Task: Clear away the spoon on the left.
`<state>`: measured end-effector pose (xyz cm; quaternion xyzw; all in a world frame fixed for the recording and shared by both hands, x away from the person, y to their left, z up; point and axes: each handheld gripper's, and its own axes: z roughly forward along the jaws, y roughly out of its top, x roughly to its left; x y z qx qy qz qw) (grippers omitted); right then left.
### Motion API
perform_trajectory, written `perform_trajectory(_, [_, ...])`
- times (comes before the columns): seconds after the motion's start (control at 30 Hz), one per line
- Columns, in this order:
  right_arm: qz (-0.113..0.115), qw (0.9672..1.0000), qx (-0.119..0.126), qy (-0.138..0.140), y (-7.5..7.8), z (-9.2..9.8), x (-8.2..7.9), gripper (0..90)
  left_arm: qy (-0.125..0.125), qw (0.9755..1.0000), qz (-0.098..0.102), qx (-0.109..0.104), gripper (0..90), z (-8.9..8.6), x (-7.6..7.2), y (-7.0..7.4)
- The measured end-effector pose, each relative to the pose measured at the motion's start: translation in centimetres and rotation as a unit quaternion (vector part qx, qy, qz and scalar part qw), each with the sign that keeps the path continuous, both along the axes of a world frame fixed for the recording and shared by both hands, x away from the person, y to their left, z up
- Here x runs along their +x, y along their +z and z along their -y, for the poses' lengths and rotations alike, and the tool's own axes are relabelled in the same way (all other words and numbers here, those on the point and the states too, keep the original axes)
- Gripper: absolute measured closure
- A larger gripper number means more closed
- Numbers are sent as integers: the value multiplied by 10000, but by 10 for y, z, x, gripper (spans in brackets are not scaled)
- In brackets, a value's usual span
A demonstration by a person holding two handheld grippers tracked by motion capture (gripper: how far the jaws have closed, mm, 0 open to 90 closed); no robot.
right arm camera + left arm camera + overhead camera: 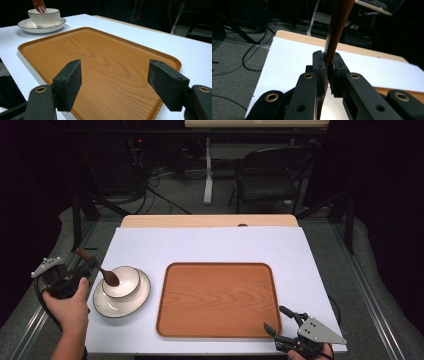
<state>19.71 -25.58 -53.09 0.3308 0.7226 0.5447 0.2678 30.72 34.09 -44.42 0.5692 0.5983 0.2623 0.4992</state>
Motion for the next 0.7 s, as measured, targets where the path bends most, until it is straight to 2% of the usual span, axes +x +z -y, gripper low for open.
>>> perform_trajectory(0.27, [1, 10000, 1, 3, 0, 0, 0, 273, -225, 9988, 13, 445, 845, 18, 0, 8])
perform_trajectory(0.43, [-6, 10000, 2, 10, 0, 0, 0, 273, -385, 9976, 33, 571, 845, 30, 0, 13])
perform_trajectory(0.57, [8, 10000, 1, 9, 0, 0, 0, 273, -548, 9955, 21, 770, 845, 40, -1, 20])
perform_trajectory(0.7, [11, 10000, 2, 10, 0, 0, 0, 273, -706, 9943, 44, 795, 845, 48, -1, 28])
